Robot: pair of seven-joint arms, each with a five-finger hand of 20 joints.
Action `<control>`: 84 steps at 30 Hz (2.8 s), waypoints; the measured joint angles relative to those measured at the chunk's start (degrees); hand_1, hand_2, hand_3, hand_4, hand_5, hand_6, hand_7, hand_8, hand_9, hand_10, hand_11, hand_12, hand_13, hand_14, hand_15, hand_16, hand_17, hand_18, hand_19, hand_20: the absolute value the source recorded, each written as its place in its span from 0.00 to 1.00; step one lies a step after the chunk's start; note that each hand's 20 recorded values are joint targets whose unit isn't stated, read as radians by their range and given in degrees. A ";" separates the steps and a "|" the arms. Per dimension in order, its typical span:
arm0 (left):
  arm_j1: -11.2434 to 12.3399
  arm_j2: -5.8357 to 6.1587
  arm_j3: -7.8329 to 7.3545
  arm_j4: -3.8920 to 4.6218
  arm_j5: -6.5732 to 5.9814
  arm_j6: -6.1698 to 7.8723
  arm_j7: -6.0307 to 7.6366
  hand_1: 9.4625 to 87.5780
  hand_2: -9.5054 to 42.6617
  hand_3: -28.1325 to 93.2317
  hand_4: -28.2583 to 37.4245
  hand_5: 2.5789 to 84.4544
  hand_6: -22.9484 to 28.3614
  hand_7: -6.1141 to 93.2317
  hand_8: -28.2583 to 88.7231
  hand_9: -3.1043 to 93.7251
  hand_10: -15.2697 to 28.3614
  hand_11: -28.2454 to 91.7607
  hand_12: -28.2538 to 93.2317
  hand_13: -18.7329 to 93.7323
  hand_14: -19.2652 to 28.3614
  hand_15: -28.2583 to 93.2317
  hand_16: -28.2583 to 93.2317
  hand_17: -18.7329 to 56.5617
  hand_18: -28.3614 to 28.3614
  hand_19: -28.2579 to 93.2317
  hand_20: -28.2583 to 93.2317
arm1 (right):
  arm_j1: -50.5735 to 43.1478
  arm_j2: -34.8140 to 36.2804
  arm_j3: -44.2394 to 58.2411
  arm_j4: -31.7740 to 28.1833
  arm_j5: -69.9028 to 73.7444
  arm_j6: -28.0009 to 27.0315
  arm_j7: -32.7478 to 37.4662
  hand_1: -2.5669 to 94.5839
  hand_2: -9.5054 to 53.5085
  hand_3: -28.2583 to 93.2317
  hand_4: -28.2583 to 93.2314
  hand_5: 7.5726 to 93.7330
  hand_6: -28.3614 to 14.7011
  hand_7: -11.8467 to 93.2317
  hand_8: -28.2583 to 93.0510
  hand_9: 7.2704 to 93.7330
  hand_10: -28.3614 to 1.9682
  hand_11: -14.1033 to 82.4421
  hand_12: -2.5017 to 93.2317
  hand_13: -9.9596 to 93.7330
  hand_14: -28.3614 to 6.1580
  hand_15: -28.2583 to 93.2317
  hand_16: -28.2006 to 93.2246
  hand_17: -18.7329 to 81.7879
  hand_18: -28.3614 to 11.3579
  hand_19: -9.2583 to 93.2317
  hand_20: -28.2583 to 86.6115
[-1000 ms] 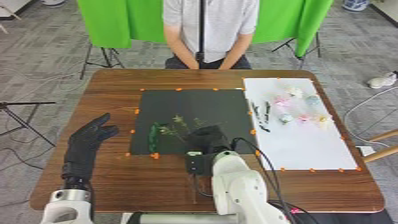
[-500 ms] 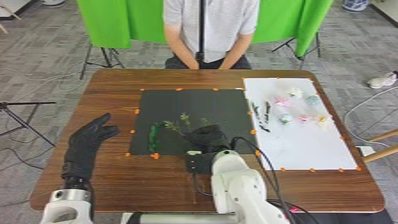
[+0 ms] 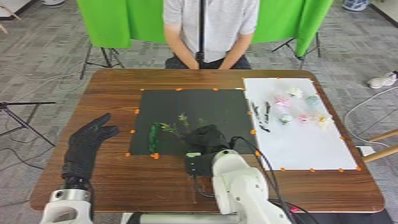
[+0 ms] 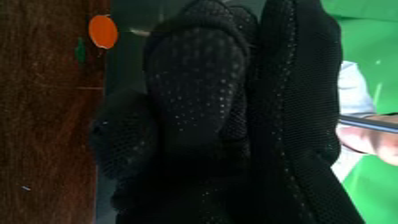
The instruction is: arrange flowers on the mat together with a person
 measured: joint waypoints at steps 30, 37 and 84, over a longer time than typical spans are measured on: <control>0.00 0.02 -0.18 -0.02 0.01 -0.01 -0.01 0.21 0.08 0.78 0.16 0.55 0.50 0.19 0.19 0.55 0.69 0.44 0.37 0.49 0.78 0.49 0.26 0.29 0.76 0.36 0.39 | -0.86 0.66 -0.39 1.96 -13.45 -4.16 -6.23 0.84 0.00 0.00 0.59 0.82 0.57 0.28 0.30 0.98 0.55 0.44 0.22 1.00 0.76 0.64 0.36 0.89 0.53 0.91 0.50; 0.01 0.02 -0.21 -0.03 0.01 -0.02 -0.01 0.21 0.08 0.78 0.16 0.55 0.49 0.19 0.19 0.55 0.69 0.44 0.37 0.50 0.78 0.49 0.26 0.29 0.75 0.36 0.39 | -1.20 0.79 -0.41 2.16 -14.84 -4.41 -7.45 0.51 0.00 0.70 0.09 0.80 0.59 0.28 0.24 0.98 0.55 0.44 0.22 1.00 0.76 0.64 0.35 0.90 0.53 0.91 0.50; -1.06 -0.65 -0.15 0.34 0.00 -1.43 0.30 0.21 0.09 0.78 0.17 0.56 0.50 0.19 0.19 0.56 0.69 0.44 0.37 0.50 0.79 0.49 0.25 0.31 0.74 0.35 0.38 | -12.19 7.34 36.67 -14.81 27.45 -12.20 -54.00 0.22 0.00 0.85 0.09 0.59 0.67 0.26 0.16 0.63 0.47 0.23 0.18 0.57 0.43 0.36 0.39 0.45 0.35 0.20 0.56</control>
